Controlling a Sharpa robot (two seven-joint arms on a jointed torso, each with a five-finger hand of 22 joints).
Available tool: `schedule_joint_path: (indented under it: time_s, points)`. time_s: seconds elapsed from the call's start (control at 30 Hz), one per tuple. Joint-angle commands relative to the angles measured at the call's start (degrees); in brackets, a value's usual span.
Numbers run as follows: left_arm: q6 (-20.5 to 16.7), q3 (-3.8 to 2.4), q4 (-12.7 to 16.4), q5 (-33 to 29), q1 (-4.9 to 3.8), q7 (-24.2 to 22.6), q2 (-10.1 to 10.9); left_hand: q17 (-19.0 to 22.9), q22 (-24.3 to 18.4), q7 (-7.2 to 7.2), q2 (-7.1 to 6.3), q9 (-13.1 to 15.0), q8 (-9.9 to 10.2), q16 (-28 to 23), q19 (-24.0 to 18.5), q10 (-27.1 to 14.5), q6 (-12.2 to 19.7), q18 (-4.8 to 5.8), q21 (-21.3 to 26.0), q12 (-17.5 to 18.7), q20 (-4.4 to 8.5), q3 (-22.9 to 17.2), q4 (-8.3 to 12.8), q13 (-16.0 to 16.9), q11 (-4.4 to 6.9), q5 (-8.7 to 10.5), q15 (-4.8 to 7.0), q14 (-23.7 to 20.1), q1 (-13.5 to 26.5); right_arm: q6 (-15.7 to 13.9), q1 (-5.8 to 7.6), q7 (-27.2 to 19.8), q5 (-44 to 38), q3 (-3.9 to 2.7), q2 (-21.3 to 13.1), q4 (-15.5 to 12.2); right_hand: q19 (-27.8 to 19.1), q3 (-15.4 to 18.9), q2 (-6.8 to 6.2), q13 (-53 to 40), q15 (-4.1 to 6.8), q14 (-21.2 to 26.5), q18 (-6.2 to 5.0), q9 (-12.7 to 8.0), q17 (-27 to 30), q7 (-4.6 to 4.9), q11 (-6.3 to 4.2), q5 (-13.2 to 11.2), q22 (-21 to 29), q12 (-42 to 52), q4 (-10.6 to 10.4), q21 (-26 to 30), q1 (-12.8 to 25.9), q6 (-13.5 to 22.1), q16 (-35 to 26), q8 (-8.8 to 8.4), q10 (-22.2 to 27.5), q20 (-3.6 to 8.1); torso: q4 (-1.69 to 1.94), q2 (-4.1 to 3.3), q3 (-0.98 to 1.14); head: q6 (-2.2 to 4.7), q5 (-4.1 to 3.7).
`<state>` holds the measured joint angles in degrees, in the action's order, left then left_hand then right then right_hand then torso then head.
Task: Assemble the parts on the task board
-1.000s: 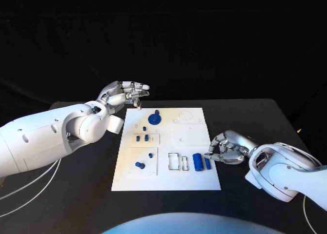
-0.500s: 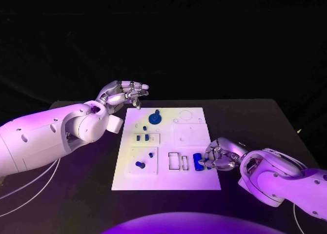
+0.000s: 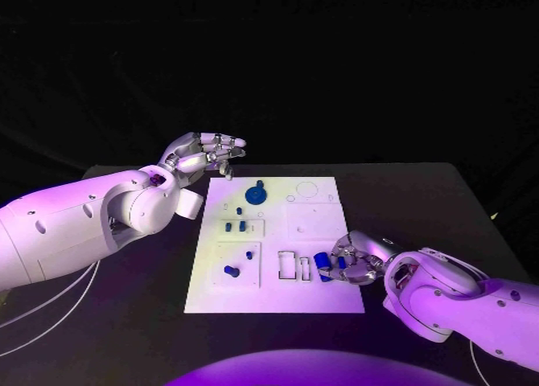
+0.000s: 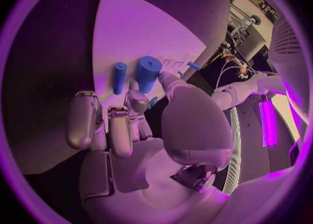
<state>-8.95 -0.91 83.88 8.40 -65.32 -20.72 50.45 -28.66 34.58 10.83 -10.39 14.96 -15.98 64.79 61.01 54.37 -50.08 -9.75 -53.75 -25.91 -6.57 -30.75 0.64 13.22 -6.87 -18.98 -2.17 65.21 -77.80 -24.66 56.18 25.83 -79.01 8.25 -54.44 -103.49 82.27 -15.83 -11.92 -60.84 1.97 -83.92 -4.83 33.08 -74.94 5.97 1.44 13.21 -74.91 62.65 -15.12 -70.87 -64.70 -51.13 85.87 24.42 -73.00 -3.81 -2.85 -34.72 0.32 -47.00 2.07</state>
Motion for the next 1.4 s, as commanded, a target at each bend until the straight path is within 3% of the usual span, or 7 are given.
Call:
schedule_joint_path:
  time_s: [0.03,0.27,0.47,0.57,1.03,1.4]
  points:
    - [0.83,-0.03,0.24,-0.43,-0.02,-0.67,-0.02,0.05,-0.05,0.0,0.11,-0.03,-0.36,0.18,-0.05,-0.33,0.24,-0.85,0.24,-0.33,-0.53,0.29,0.11,-0.06,0.09,-0.25,0.13,-0.42,0.26,1.01,-0.19,1.56,-2.94,0.01,0.65,0.59,0.28,0.18,0.46,-0.19,0.51,-3.56,0.81,0.18,-0.91,-0.05,0.02,0.12,-6.24,-0.03,-0.71,0.11,0.31,0.16,0.13,0.43,-0.12,0.17,0.03,0.01,-0.01,-0.16,0.08]
    - [0.83,-0.03,0.28,-0.43,-0.02,-0.58,0.06,0.05,-0.05,0.0,0.11,-0.03,-0.36,0.18,-0.05,-0.33,0.24,-0.85,0.24,-0.33,-0.53,0.29,0.11,-0.06,0.09,-0.25,0.13,-0.42,0.26,2.68,-0.65,2.68,-4.08,0.03,1.98,1.99,0.29,0.41,0.57,-0.52,0.53,-3.55,0.81,0.36,-0.87,-0.1,-0.03,0.05,-6.28,0.18,-0.98,0.1,0.1,0.06,0.12,0.55,-0.27,0.18,0.02,0.02,-0.01,-0.3,0.24]
    - [0.89,-0.03,0.29,-0.43,-0.02,-0.53,0.06,0.05,-0.05,0.0,0.11,-0.03,-0.36,0.18,-0.05,-0.33,0.24,-0.85,0.24,-0.33,-0.53,0.29,0.11,-0.06,0.09,-0.25,0.13,-0.42,0.26,3.16,-1.13,3.09,-4.44,0.04,2.86,2.63,0.28,0.5,1.37,-1.24,0.66,-3.57,0.81,0.95,-0.94,-0.23,-0.17,0.73,-6.36,0.46,-0.89,0.18,-2.27,-0.08,0.15,0.84,-0.5,0.27,-0.04,0.06,0.04,-0.35,0.37]
    - [0.9,-0.03,0.29,-0.43,-0.02,-0.51,0.06,0.09,-0.06,-0.01,0.15,-0.03,-0.52,0.25,-0.04,-0.44,0.32,-0.86,0.26,-0.49,-0.54,0.28,0.1,-0.07,0.1,-0.27,0.14,-0.45,0.26,1.77,-1.27,2.79,-4.03,0.04,3.08,2.7,0.4,-0.2,2.64,-2.01,0.78,-3.57,0.85,1.38,-0.94,-0.42,-0.34,0.76,-6.55,0.85,-0.8,-0.01,-4.24,-0.66,0.16,1.13,-0.86,0.36,-0.03,0.08,0.05,-0.33,0.38]
    - [0.83,-0.03,0.23,-0.43,-0.02,-0.46,0.07,0.09,-0.06,-0.01,0.15,-0.03,-0.52,0.25,-0.04,-0.44,0.32,-0.86,0.26,-0.49,-0.54,0.28,0.1,-0.07,0.1,-0.27,0.14,-0.45,0.26,-6.62,-1.03,0.79,-1.38,-0.13,1.63,-0.35,0.91,-2.38,4.29,-4.88,1.53,-3.73,1.04,2.4,-1.55,-1.47,-1.26,0.98,-7.2,3.2,-0.69,-1.0,-6.9,-2.61,0.4,1.98,-2.9,0.97,-0.09,0.11,0.03,-0.19,0.17]
    - [1.0,-0.03,0.28,-0.43,-0.01,-0.43,-0.19,0.09,-0.06,-0.01,0.15,-0.03,-0.52,0.25,-0.04,-0.44,0.32,-0.86,0.26,-0.49,-0.54,0.28,0.1,-0.07,0.1,-0.27,0.14,-0.45,0.26,-7.15,-0.19,-0.34,1.72,-0.29,3.05,-2.06,0.82,-2.66,4.56,-4.76,1.59,-3.7,1.0,2.54,-1.42,-1.45,-1.27,1.27,-7.13,2.92,-1.25,-0.72,-6.33,-2.66,0.36,1.92,-2.83,1.06,0.02,0.02,-0.01,-0.31,0.06]
